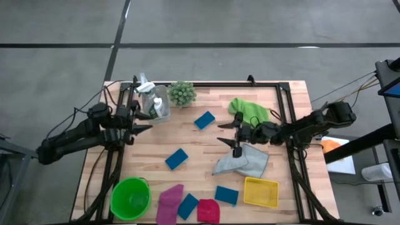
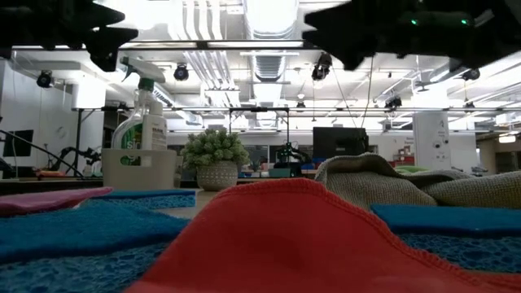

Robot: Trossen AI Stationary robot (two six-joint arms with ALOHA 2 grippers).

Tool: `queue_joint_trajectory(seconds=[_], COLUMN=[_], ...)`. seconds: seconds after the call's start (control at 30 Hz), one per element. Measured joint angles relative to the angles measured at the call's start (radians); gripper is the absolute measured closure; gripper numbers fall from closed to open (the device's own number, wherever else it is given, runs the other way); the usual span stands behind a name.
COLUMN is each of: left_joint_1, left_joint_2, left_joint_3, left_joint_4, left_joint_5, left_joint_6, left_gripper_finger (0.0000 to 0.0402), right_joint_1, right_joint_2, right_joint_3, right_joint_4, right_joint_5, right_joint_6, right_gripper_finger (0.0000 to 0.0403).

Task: Pick & Place Kitchen Items
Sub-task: Put the green towel into the green bucket

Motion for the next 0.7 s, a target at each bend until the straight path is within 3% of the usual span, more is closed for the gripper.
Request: queue_joint_trajectory(seconds=[0.2, 0.47, 0.7], left_joint_1=[0.000, -0.005, -0.011], left_joint_2=[0.031, 0.101, 0.164], left_joint_3=[0.000, 0.000, 0.000], left_joint_4=[0.002, 0.017, 0.137], left_joint_5=[0.003, 0.033, 0.036], left_joint_6=[-0.006, 0.061, 0.071], left_gripper_finger=[0.0219, 0.0219, 0.0219], right_joint_1=[0.021, 0.014, -0.019], right_joint_2=[0.003, 0.005, -0.012], right_joint_3=[-0.019, -0.020, -0.020], right_joint_4=[-0.020, -0.239, -0.456], right_joint_5=[0.019, 0.253, 0.436], right_joint_6=[0.013, 0.112, 0.211], right_gripper_finger=[0.0168, 0.0168, 0.0168])
